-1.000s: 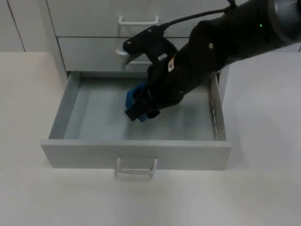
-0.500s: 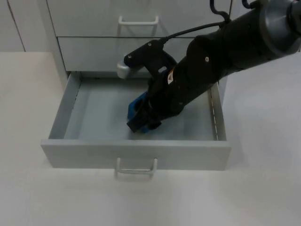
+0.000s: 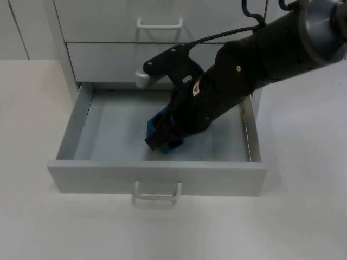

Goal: Open the drawer with the left hand, place the block into the drawer with the right hand, then close the drawer with the left hand.

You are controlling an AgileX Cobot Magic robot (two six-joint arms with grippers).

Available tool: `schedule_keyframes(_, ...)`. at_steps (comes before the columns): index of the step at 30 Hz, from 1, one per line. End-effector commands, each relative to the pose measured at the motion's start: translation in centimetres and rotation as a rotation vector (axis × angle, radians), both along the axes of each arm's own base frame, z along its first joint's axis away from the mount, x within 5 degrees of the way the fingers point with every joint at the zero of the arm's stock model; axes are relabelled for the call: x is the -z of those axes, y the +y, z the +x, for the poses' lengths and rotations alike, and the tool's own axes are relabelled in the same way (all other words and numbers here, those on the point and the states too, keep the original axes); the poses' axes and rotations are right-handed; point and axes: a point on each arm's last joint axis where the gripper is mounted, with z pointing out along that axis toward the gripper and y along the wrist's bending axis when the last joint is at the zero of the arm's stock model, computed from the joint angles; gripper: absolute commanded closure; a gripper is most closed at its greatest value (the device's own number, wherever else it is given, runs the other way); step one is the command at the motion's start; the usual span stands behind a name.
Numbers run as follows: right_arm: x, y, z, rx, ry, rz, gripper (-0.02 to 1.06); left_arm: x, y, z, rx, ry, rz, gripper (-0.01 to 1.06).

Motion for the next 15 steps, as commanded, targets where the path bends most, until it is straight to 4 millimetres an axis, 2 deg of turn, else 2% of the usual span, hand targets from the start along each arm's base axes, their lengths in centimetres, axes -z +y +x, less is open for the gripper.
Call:
schedule_keyframes(1,-0.5,0.2,0.2,0.001,-0.022,0.019,0.21,0.0,-0.1,0.0,0.004,0.0,0.006,0.0)
schedule_keyframes(2,-0.5,0.2,0.2,0.001,-0.024,0.021,0.05,0.0,-0.1,0.0,0.004,0.0,0.006,0.0)
schedule_keyframes(3,-0.5,0.2,0.2,-0.001,-0.024,0.02,-0.01,0.0,-0.1,0.0,0.004,0.0,0.006,0.0)
schedule_keyframes(11,-0.9,0.1,0.1,-0.001,-0.02,0.017,0.0,0.0,-0.1,0.0,0.004,0.0,0.006,0.0)
schedule_keyframes(15,-3.0,0.3,-0.5,-0.011,-0.022,0.021,0.0,0.0,-0.1,0.0,0.004,0.0,0.006,0.0)
